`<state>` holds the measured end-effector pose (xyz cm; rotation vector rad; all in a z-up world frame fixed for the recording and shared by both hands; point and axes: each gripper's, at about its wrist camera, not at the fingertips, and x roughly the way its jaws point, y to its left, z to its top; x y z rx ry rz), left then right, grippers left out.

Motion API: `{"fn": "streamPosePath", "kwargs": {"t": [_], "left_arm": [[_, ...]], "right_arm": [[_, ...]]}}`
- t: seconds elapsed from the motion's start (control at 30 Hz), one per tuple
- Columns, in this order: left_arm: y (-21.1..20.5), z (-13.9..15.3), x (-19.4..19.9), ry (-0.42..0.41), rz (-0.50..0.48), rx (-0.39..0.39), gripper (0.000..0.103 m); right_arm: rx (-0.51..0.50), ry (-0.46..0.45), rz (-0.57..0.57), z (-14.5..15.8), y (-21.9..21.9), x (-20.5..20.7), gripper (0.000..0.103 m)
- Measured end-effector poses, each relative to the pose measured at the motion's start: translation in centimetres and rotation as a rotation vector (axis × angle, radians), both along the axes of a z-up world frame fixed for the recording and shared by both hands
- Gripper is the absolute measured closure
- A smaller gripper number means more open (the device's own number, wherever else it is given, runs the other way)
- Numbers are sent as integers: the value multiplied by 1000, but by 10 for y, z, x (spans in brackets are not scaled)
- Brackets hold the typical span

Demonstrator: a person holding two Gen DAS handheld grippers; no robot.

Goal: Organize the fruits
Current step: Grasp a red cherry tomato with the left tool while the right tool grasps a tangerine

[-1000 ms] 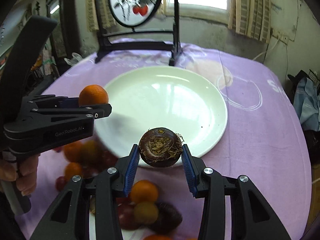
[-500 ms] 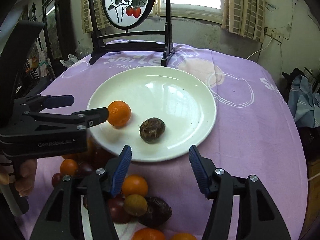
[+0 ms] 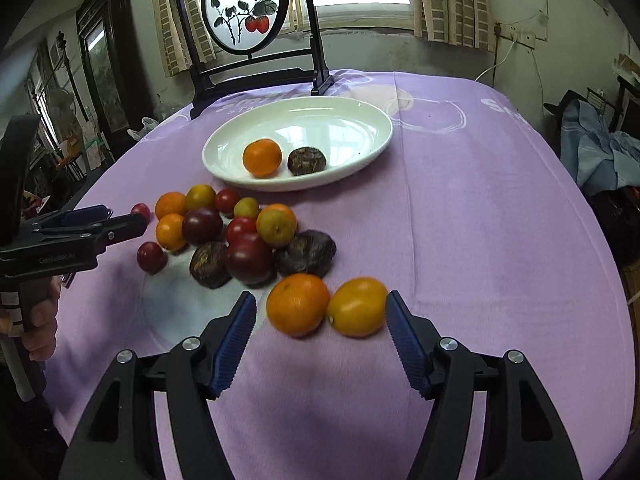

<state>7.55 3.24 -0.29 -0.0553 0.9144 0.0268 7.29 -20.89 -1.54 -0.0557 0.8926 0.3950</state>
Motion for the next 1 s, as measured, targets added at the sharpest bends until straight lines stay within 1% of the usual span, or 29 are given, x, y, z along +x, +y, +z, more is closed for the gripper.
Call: {"fn": "streamPosePath", "kwargs": {"t": [0.1, 0.23, 0.37, 0.53, 0.57, 0.67, 0.7, 0.73, 0.77, 0.8, 0.9, 1.0], "left_arm": [[-2, -9, -15, 16, -5, 8, 8], [-5, -22, -25, 46, -18, 9, 9], [-6, -33, -24, 71, -28, 23, 9], [-3, -40, -14, 81, -22, 35, 10], [-3, -41, -12, 81, -21, 37, 16], [-4, -45, -1, 98, -34, 32, 28], [-5, -47, 3, 103, -42, 33, 37], [-6, -48, 6, 104, -48, 39, 43], [-8, -47, 8, 89, -51, 49, 60], [-10, -46, 9, 80, -64, 55, 72], [-11, -45, 11, 85, -75, 39, 74], [-11, -41, 8, 86, -87, -3, 74]], "right_arm": [[5, 16, 4, -6, -2, -11, 35], [9, 53, 17, -16, 0, -19, 35], [3, 75, 40, -25, 6, -23, 35], [18, 93, 64, -28, 13, -21, 35], [21, 94, 69, -28, 14, -21, 35], [25, 97, 81, -29, 17, -19, 33], [26, 98, 82, -29, 17, -19, 33], [28, 102, 83, -30, 17, -18, 33], [30, 106, 81, -30, 17, -17, 33], [33, 109, 80, -30, 16, -17, 33], [44, 116, 82, -29, 16, -15, 33], [14, 115, 86, -32, 21, -11, 33]]}}
